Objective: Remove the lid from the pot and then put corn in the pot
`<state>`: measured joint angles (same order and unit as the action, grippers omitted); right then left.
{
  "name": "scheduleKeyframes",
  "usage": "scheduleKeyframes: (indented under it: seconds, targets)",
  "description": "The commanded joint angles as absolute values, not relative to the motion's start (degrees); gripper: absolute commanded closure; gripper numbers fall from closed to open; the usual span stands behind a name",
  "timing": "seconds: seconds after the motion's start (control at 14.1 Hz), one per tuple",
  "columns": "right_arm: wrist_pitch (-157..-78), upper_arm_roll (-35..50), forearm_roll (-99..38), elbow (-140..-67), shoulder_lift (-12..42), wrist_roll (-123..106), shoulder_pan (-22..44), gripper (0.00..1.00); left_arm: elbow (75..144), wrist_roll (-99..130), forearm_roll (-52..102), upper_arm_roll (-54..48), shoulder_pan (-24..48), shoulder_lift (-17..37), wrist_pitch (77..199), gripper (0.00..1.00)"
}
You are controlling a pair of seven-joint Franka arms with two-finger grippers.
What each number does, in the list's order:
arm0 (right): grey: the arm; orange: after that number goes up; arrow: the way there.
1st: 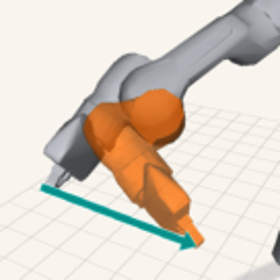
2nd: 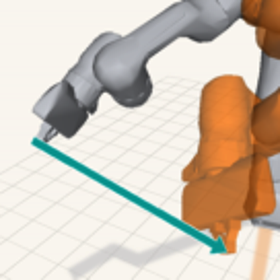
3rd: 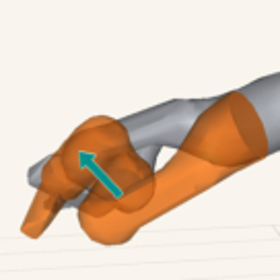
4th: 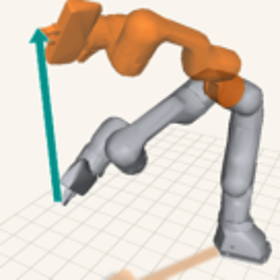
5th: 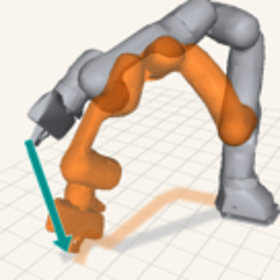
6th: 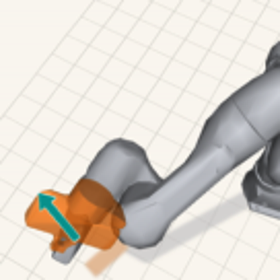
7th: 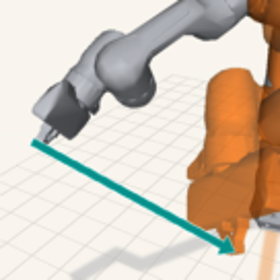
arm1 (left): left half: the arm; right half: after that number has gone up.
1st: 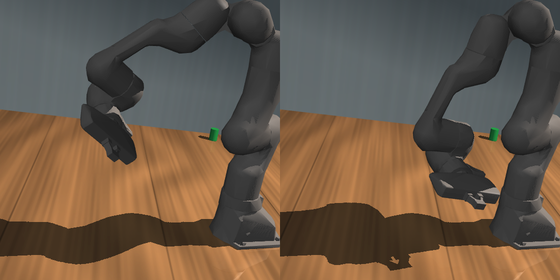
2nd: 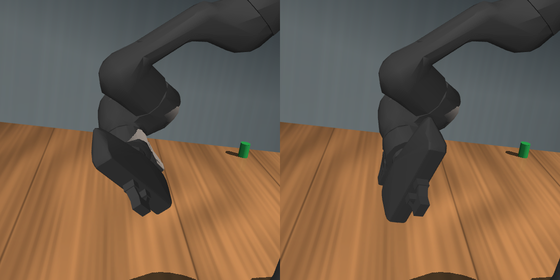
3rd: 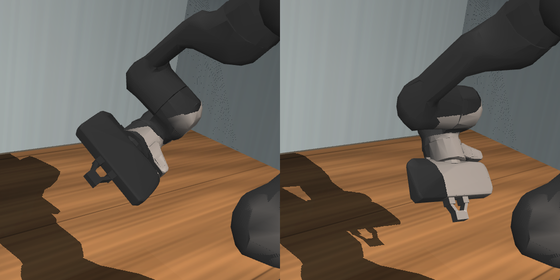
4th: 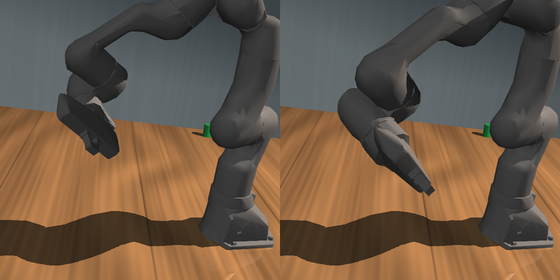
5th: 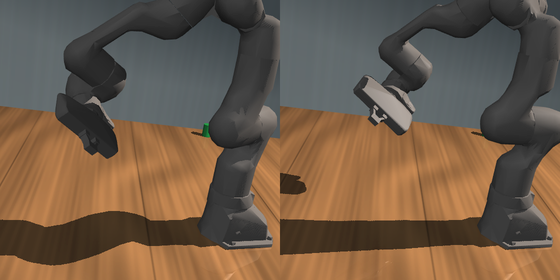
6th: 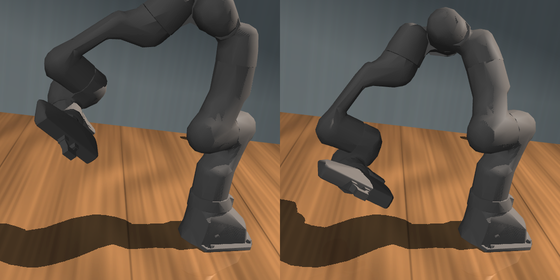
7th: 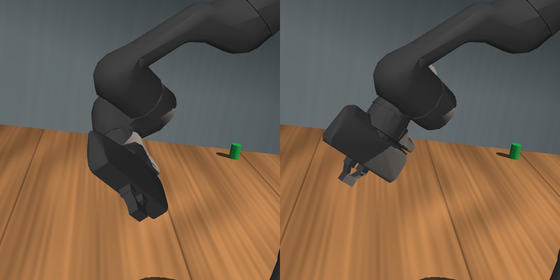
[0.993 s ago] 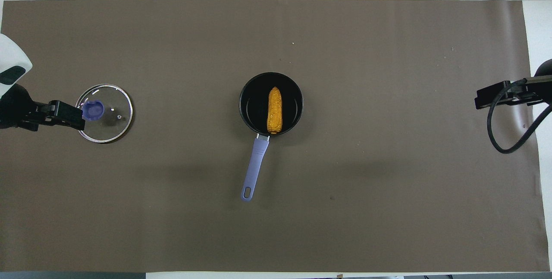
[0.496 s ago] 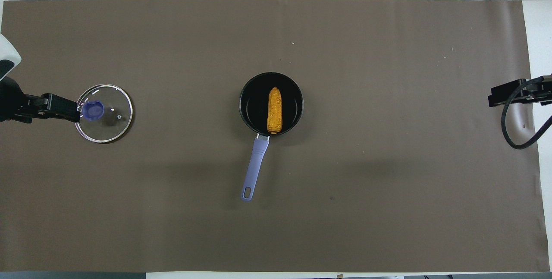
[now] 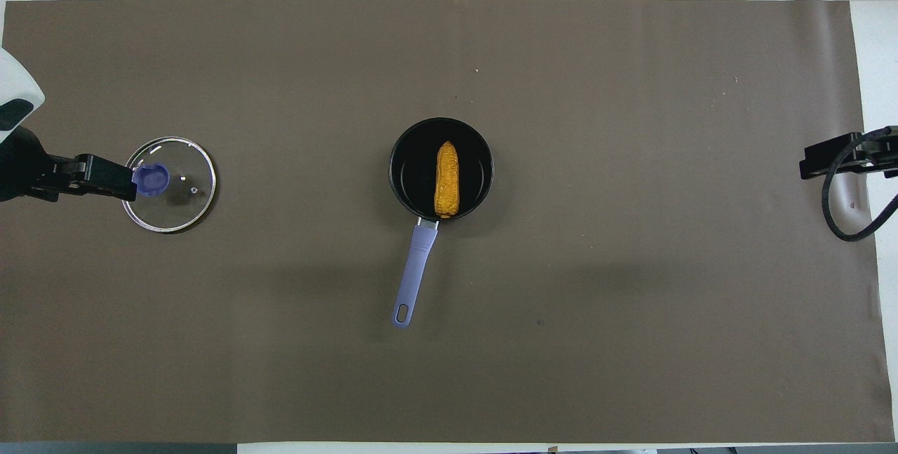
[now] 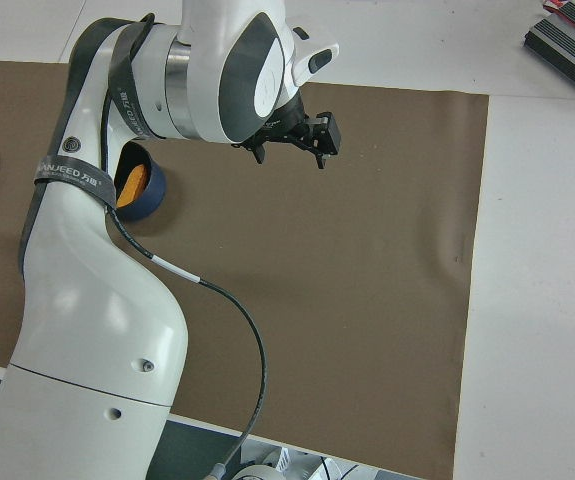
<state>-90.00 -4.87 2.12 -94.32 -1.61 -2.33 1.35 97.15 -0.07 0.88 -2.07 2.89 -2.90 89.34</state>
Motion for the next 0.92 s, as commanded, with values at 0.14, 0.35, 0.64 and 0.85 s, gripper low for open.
scheduleKeyframes:
  seconds: [0.14, 0.35, 0.64, 0.85]
  targets:
    - [-88.9, -4.2, 2.4, -94.5, -1.8, -4.0, -0.6, 0.0, 94.2, 0.3, -1.7, -1.8, 3.8, -3.5, 85.4, 0.0]
    - [-89.6, -4.2, 1.9, -94.4, -1.6, -4.5, -0.4, 0.0, 95.0, 0.2, -1.4, -1.8, 3.3, -4.0, 85.8, 0.0]
    - [-89.3, -4.2, -2.1, -93.5, -1.4, -4.5, -0.4, 0.0, 95.4, 0.4, -1.2, -1.7, 3.7, -4.0, 85.7, 0.0]
    - [-89.6, -4.2, -1.1, -93.4, -1.5, -4.4, -0.1, 0.0, 95.4, 0.9, -1.2, -1.8, 4.1, -4.0, 85.7, 0.0]
